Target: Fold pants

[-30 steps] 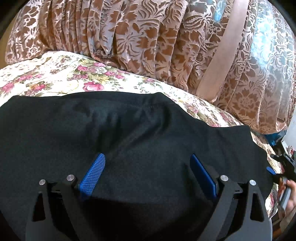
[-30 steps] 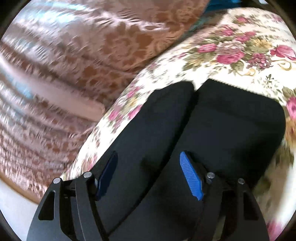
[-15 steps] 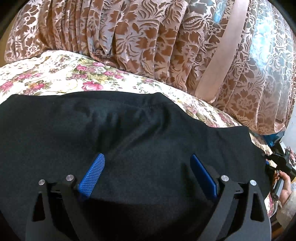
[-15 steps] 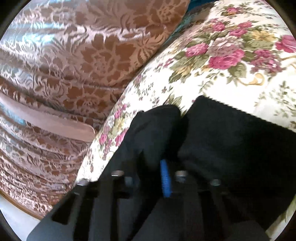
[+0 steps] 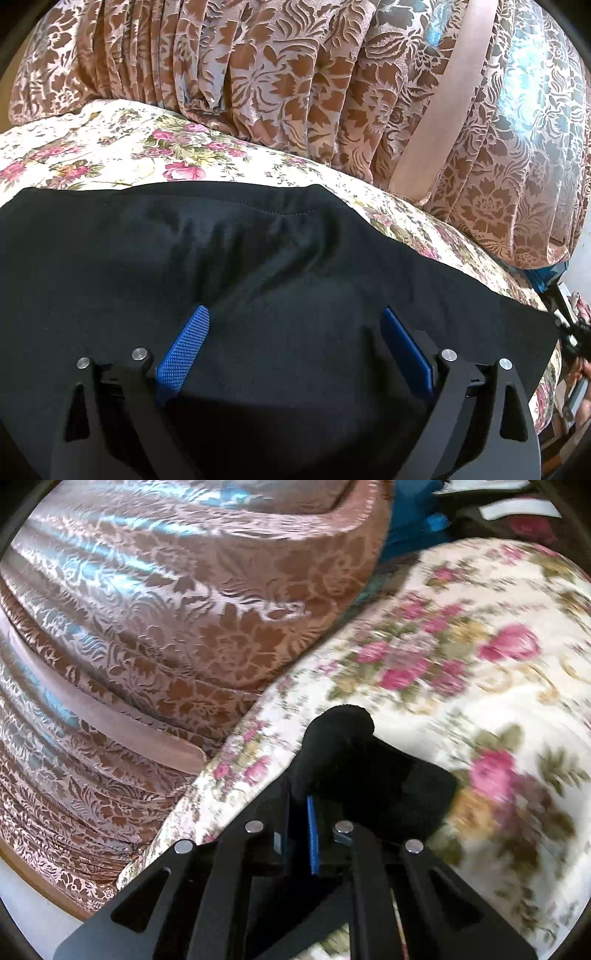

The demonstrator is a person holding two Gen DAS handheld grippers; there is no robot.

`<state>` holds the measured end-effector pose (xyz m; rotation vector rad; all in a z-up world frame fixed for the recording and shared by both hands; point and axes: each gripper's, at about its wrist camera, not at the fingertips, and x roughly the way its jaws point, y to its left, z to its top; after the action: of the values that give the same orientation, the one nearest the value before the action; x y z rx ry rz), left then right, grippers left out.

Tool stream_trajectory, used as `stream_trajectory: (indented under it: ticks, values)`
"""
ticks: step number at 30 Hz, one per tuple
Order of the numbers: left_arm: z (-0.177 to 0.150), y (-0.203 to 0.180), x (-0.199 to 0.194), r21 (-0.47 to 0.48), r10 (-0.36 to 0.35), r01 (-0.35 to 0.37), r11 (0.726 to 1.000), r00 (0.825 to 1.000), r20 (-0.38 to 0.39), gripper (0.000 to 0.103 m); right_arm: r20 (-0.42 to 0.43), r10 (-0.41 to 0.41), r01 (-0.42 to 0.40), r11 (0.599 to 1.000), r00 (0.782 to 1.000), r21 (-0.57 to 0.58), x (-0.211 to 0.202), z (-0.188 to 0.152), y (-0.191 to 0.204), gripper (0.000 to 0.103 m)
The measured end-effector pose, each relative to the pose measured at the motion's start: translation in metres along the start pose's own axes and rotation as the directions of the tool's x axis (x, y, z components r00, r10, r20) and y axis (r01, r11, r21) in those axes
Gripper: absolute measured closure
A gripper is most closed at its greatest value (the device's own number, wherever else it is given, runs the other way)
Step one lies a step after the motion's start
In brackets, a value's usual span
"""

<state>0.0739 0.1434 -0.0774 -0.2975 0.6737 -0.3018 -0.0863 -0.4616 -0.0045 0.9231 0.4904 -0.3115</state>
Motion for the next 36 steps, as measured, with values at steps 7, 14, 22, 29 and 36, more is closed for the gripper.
stream_trajectory:
  ticks: [7,14,22,29,36]
  values:
    - [0.0,0.0,0.0,-0.001,-0.001,0.001,1.0,1.0,0.0,0.01,-0.029,-0.031,0.035,0.991,0.999,0.127,0.004,-0.027,-0.048,0.097]
    - [0.0,-0.001,0.0,0.0,0.002,-0.002,1.0,1.0,-0.001,0.01,-0.007,-0.051,0.051,0.992,0.999,0.118,0.0,-0.022,-0.04,0.085]
    - [0.005,-0.031,-0.011,0.056,0.034,-0.033,0.998,0.999,-0.015,0.01,0.194,-0.193,0.24,0.935,0.962,-0.262,-0.025,-0.007,0.033,0.049]
    - [0.028,-0.093,0.006,0.156,-0.019,0.034,0.987,0.995,-0.093,0.01,-0.014,-0.275,0.235,0.845,0.961,-0.481,0.058,-0.003,0.065,0.066]
    - [0.047,-0.102,0.072,0.199,0.094,-0.052,0.979,0.974,-0.206,0.03,-0.064,-0.359,0.291,0.838,0.931,-0.462,0.102,0.013,0.051,0.066]
